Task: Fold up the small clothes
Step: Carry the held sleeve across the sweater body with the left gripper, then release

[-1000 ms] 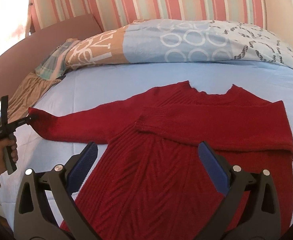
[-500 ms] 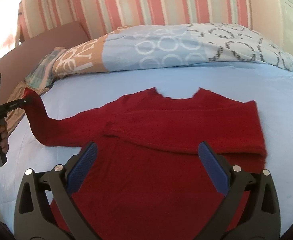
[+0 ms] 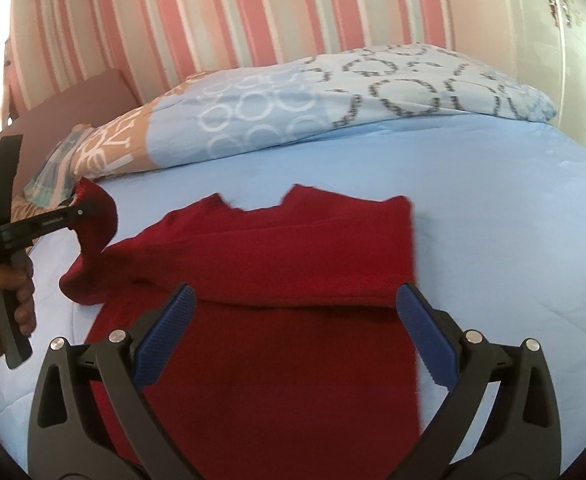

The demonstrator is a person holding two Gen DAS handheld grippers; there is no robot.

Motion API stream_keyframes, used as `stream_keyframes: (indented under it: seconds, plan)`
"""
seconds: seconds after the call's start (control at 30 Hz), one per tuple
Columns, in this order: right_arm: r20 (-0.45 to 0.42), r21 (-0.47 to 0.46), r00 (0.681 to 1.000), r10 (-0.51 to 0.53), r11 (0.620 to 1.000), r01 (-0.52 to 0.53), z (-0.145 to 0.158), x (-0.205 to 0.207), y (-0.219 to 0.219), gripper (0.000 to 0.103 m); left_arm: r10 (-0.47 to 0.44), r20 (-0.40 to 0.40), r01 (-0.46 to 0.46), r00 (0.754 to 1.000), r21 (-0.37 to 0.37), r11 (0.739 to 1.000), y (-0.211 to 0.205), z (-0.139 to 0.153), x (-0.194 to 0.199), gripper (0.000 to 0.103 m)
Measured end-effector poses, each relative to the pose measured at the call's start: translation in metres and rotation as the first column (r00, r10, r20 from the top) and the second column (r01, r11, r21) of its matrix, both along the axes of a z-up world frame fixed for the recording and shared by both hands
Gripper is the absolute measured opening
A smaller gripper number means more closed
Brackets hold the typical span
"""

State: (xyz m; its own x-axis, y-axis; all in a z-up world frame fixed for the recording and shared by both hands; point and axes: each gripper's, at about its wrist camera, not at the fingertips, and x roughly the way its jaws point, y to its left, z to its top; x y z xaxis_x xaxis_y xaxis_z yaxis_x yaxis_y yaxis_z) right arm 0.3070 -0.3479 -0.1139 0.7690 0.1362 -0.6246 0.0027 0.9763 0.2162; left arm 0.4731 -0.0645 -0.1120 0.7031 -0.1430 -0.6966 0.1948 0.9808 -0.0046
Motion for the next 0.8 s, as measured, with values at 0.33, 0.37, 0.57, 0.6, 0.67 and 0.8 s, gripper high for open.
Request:
stream_keyframes:
  seconds: [0.33,0.37,0.57,0.6,0.67,0.8]
  plan:
    - [-0.017,0.010,0.998,-0.058,0.998,0.058,-0.018,-0.010,-0.063,0.100,-0.071,-0.005,0.072,0.997,0.054,0.996,-0.114,-0.022,0.015,0.020]
    - [-0.022,0.010,0.998,-0.065,0.998,0.065,-0.021,-0.010,-0.068,0.100,-0.078,0.000,0.078,0.997,0.061,0.995,-0.123,-0.024,0.014,0.020]
    - [-0.021,0.009,0.996,-0.089,0.996,0.090,-0.026,-0.011,-0.092,0.100,-0.091,-0.006,0.091,0.996,0.068,0.994,-0.170,-0.038,0.009,0.020]
    - [-0.019,0.008,0.996,-0.093,0.996,0.093,-0.026,-0.011,-0.095,0.100,-0.091,-0.007,0.092,0.996,0.070,0.993,-0.176,-0.040,0.008,0.020]
    - [-0.008,-0.010,0.995,-0.101,0.995,0.101,-0.025,-0.011,-0.102,0.100,-0.093,-0.016,0.094,0.996,0.068,0.993,-0.190,-0.046,0.006,0.020]
    - [0.012,-0.064,0.992,-0.123,0.990,0.123,-0.022,-0.003,-0.120,0.100,-0.076,-0.036,0.078,0.996,0.070,0.994,-0.207,-0.055,-0.003,0.020]
